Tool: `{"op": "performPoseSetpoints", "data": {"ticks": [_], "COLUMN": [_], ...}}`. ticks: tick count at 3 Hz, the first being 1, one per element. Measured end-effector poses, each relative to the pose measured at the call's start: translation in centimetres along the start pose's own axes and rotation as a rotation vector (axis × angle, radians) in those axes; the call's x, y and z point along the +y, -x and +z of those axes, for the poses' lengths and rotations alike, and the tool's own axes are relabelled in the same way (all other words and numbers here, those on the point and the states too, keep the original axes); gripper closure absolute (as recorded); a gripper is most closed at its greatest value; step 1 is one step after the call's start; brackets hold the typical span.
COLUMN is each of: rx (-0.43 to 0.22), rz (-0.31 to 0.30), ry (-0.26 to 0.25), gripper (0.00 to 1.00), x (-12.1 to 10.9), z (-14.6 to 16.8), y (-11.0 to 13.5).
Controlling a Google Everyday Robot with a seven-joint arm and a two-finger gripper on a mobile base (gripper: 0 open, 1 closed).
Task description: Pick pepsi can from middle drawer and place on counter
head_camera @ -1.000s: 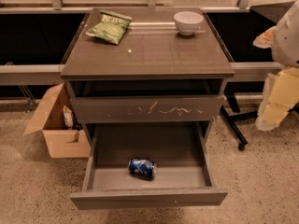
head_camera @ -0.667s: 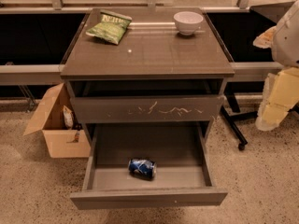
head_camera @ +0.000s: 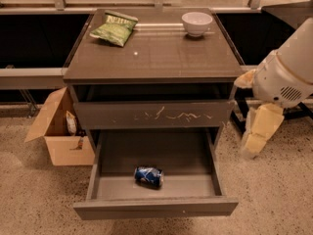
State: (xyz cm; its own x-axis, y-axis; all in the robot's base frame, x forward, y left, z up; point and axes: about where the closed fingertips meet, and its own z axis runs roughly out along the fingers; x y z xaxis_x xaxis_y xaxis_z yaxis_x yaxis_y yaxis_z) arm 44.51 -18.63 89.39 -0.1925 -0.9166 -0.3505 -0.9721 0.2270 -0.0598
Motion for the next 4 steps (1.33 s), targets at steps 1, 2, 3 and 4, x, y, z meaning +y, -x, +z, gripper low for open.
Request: {"op": "performPoseSetpoints", "data": {"ticks": [1,2,3,4], "rx": [-0.091,-0.162,-0.173,-0.201], "rz": [-0.010,-0.017,-0.019,-0.036], "ry": [0.099,0.152,0.160,0.164], "gripper": [0.00,0.00,0.00,0.00], "x": [1.3,2.7,2.6,1.5], "z": [4.7,8.2,8.7,13.0], "y": [0.4,1.1,1.1,1.4]}}
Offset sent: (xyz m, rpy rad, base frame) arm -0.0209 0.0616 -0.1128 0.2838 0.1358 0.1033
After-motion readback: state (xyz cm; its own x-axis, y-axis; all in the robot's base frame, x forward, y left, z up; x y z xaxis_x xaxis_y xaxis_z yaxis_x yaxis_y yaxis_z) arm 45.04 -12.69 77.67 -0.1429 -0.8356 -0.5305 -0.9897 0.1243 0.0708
